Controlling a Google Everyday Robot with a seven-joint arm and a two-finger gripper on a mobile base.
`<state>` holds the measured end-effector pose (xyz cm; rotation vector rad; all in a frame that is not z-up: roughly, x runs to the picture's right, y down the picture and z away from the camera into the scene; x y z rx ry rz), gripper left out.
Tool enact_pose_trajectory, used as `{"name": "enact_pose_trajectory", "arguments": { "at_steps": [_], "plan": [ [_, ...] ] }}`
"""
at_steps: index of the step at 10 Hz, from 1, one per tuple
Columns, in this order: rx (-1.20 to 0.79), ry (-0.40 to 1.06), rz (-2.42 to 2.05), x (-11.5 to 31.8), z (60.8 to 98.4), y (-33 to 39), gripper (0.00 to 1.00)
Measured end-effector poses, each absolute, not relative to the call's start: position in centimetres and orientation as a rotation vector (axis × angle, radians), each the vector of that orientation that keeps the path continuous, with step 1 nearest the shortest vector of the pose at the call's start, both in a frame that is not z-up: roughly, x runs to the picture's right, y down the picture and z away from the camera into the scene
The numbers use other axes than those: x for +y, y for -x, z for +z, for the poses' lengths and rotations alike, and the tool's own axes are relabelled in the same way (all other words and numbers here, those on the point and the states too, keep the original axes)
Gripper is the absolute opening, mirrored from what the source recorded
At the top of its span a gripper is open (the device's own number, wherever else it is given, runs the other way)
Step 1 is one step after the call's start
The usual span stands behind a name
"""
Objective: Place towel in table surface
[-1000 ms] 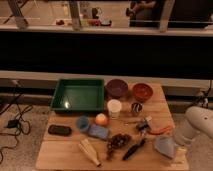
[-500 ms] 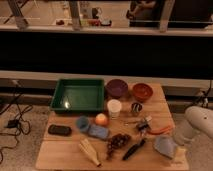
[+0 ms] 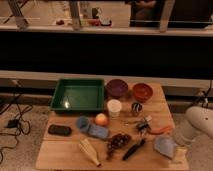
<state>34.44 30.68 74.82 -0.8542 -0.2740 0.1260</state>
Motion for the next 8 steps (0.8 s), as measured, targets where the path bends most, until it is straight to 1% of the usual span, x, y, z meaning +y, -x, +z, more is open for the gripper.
{"name": "enact_pose_trajectory", "arguments": {
  "at_steps": [4,5,8],
  "plan": [
    [-0.272,0.816,0.128,29.6,73.4,-33.9,0.8],
    [-0.275,0.8,0.128,29.0,72.6,-33.7,0.8],
    [-0.288,0.73,0.111,26.2,68.6,-33.1,0.8]
  ]
}}
